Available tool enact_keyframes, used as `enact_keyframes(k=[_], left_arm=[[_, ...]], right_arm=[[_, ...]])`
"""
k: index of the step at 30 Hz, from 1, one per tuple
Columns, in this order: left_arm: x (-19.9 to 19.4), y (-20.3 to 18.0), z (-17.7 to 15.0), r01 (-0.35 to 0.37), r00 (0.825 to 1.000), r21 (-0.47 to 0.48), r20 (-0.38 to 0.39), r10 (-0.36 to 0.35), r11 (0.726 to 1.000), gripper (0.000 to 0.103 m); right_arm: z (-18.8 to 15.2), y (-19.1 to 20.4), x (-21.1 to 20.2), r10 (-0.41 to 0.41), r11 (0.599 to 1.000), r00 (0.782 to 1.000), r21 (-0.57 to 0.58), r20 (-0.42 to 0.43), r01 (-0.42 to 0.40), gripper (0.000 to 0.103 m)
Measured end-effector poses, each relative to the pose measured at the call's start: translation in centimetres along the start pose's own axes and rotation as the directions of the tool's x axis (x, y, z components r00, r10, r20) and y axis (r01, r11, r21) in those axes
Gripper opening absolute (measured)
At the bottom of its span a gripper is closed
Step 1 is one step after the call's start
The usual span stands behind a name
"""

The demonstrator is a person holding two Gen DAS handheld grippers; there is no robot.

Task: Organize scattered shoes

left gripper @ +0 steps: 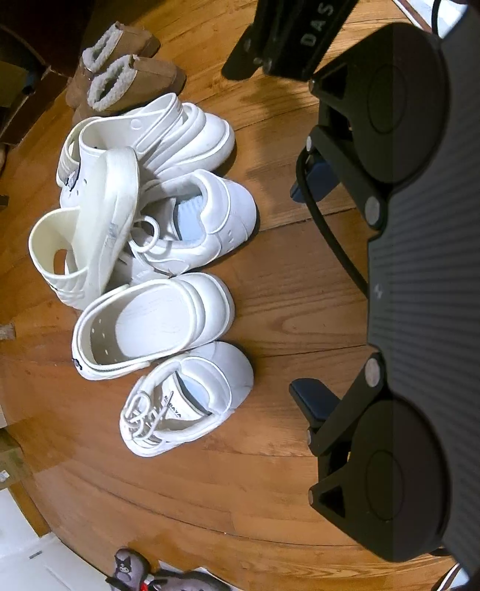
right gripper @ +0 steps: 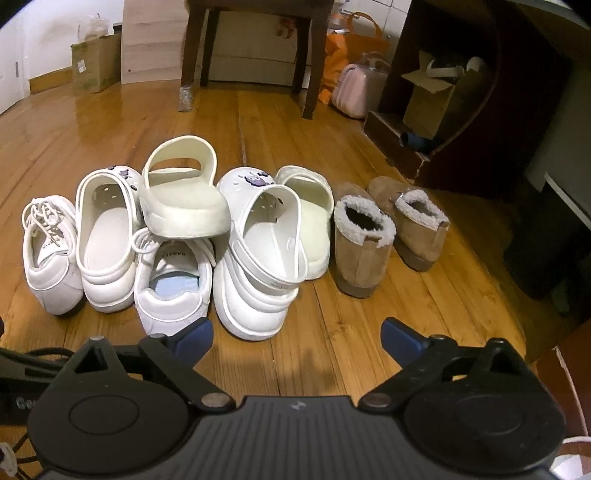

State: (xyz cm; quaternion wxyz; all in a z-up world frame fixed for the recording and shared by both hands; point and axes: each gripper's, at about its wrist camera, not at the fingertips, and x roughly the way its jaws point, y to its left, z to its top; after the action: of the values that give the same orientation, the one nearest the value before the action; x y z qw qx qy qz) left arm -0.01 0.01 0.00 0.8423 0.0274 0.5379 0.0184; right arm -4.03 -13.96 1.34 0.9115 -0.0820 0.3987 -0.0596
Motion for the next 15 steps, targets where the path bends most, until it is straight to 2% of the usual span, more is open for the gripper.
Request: enact_keyframes(k=[3, 5, 7, 8, 11, 15], left_arm=[[-0.1, 0.0, -0.1, -0.001, 1.0, -0.012, -0.001, 0.001, 1.0, 0.103], [-0.2, -0.1, -0.1, -0.005, 1.0, -0.018, 0.001, 0.006, 1.0, 0.103], [-0.7, -1.1, -0.1, -0.003, 1.0, -0.005, 0.013, 0.003, 1.0, 0.103], [-1.0, -1.3, -0.1, 0.005, 1.0, 0.0, 0.018, -0.005, 1.0, 0.103], [-1.3, -0.1, -0.3, 0.063, 0.998, -0.004, 0.018, -0.063, 0.998, 0.103], [-1.6, -0.2, -0.4, 0.083, 0.996, -0.001, 0.023, -0.083, 0.997, 0.103]], right_arm=[[-0.2, -0.5, 0.1, 0.002, 1.0, 1.0, 0.022, -0.008, -0.002, 0.098], [-0.5, -0.9, -0.7, 0.011, 0.999, 1.0, 0.034, 0.019, -0.011, 0.098], [-0.1, -1.2, -0.7, -0.001, 0.999, 1.0, 0.035, -0.008, 0.001, 0.099], [0.4, -1.2, -0.3, -0.012, 0.999, 0.999, 0.03, -0.032, 0.013, 0.099], [0.3, -0.9, 0.0, -0.072, 0.997, 0.997, 0.014, -0.027, 0.073, 0.1], [0.1, -1.6, 0.0, -0.087, 0.996, 0.996, 0.032, -0.033, 0.088, 0.1]])
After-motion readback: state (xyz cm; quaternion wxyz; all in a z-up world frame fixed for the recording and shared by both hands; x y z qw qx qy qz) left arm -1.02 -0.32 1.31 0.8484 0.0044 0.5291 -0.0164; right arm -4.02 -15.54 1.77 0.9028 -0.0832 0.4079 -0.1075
